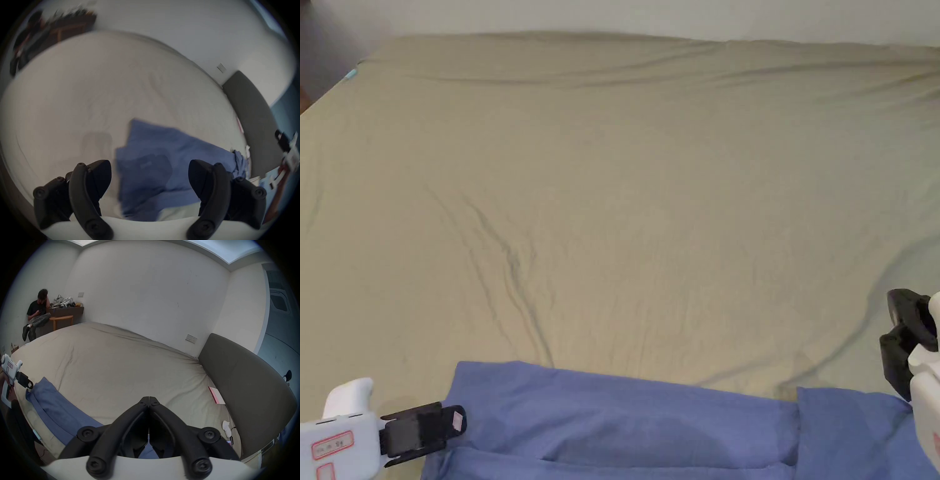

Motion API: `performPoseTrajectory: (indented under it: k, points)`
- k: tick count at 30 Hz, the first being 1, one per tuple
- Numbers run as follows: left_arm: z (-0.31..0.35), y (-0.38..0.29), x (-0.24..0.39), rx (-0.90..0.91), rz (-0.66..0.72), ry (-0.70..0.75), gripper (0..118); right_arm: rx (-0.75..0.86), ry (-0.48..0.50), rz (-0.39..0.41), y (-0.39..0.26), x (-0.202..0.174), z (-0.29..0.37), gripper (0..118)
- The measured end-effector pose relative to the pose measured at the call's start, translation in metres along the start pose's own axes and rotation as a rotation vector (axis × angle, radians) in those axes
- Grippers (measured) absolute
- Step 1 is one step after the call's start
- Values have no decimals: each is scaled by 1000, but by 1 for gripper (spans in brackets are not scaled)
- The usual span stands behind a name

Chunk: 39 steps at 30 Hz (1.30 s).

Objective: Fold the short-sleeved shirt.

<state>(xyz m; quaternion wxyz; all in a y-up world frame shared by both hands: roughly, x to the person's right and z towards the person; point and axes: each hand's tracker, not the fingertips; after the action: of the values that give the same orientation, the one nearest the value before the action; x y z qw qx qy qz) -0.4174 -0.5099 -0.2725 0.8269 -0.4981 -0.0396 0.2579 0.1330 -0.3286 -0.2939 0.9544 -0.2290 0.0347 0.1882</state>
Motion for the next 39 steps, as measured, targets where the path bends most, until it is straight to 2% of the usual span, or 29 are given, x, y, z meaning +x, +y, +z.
performPoseTrajectory:
  k: [1,8,11,12,13,14,15,16,17,18,19,23,28,30,35,39]
  points:
    - [1,-1,-12,-12,12,-13,98,-3,9,0,0,0,0,1]
    - [-10,-9,-57,-64,265,-416,98,-26,69,3,0,-15,4,1]
    - [-24,-20,-20,-94,328,-548,95,-31,83,0,0,-20,5,1]
    - [-29,-22,-12,-85,335,-595,84,-30,83,2,1,-21,6,1]
    - [-39,-19,-20,-53,345,-588,39,-30,85,2,2,-21,7,1]
    - [-43,-18,-18,-42,376,-589,10,-30,89,0,3,-21,8,1]
    - [-50,-18,-15,-56,408,-538,9,-28,94,-3,4,-20,9,1]
    - [-60,-18,-9,-99,385,-376,9,-26,96,-4,5,-19,10,1]
    - [-62,-27,1,-101,339,-288,9,-24,96,-4,6,-19,11,1]
    - [-57,-25,7,-42,391,-543,9,-22,93,0,7,-18,12,1]
    - [-56,-23,17,-59,356,-411,9,-20,88,2,8,-17,13,1]
    - [-48,-17,34,-22,163,-295,9,-19,84,-8,11,-11,15,1]
    - [-31,-14,68,19,-110,-36,9,-29,76,4,8,-9,15,1]
    - [-25,-13,78,36,-194,1,9,-32,75,6,7,-8,15,1]
    - [-7,-4,73,89,-124,-14,9,-32,68,9,8,-5,19,1]
    - [11,7,59,162,-131,114,9,-24,60,10,10,-1,24,1]
